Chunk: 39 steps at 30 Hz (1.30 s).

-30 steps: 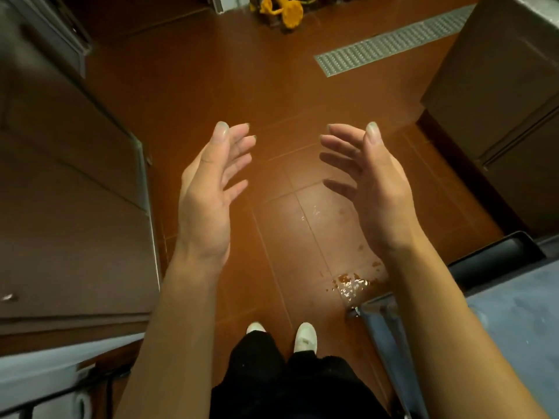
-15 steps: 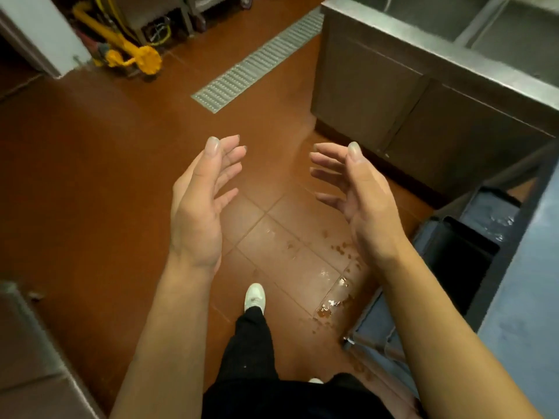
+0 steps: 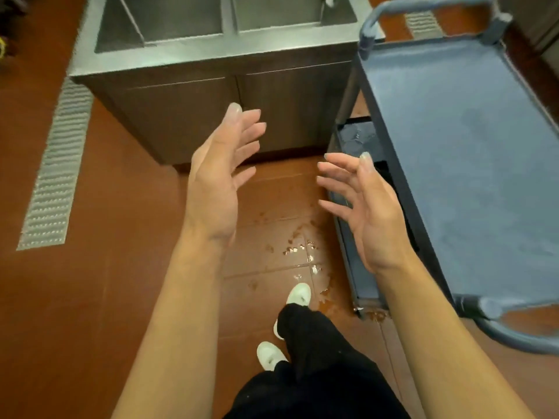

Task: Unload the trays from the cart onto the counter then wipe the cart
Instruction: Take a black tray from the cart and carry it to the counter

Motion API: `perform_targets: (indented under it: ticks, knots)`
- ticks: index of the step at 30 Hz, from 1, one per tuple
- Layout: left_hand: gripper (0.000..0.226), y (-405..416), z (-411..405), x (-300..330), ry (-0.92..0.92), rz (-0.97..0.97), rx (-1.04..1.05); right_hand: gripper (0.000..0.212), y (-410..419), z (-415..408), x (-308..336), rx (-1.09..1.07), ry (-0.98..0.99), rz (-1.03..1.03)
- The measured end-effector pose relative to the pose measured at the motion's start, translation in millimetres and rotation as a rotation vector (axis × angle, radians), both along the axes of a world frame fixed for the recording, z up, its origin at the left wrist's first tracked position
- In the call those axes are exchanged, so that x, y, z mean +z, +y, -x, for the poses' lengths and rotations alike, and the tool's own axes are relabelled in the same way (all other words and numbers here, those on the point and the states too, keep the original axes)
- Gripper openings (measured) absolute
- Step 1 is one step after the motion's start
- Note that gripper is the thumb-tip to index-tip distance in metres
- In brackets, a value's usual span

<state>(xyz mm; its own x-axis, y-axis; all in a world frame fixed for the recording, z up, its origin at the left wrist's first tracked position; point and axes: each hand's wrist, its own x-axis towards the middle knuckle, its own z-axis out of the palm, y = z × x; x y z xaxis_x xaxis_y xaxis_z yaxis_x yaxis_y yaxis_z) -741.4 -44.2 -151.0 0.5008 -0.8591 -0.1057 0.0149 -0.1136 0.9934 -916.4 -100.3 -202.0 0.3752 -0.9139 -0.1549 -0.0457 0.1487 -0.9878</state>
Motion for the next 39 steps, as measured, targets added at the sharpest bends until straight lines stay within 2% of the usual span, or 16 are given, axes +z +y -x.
perform_targets:
  ticks: [2,5,7,13,18,22,26,30,36,39]
  knots:
    - [0.062,-35,7,-10,0.014,-0.029,-0.119,0.062,-19,12,-7,-0.101,-0.021,-0.015]
    - [0.061,-86,16,-21,0.005,-0.072,-0.284,0.091,-49,24,-16,-0.239,-0.068,-0.025]
    - [0.06,-120,20,-24,-0.016,-0.103,-0.391,0.098,-75,30,-19,-0.34,-0.111,-0.053]
    - [0.051,-199,9,-23,-0.062,-0.113,-0.541,0.086,-134,31,-16,-0.52,-0.232,-0.078]
    - [0.047,-253,10,-33,-0.04,-0.116,-0.671,0.061,-159,37,-19,-0.667,-0.239,-0.102]
    - [0.046,-304,17,-49,-0.034,-0.151,-0.855,0.074,-169,34,-22,-0.806,-0.223,-0.13]
    - [0.045,-355,22,-63,-0.024,-0.181,-1.079,0.061,-178,20,-26,-0.947,-0.186,-0.154]
    - [0.043,-403,20,-69,-0.025,-0.18,-1.304,0.062,-193,-8,-30,-1.172,-0.208,-0.151]
    - [0.046,-446,5,-76,-0.064,-0.143,-1.386,0.063,-202,-51,-48,-1.301,-0.26,-0.132]
    - [0.045,-445,-4,-87,-0.049,-0.165,-1.386,0.072,-197,-62,-60,-1.3,-0.27,-0.129]
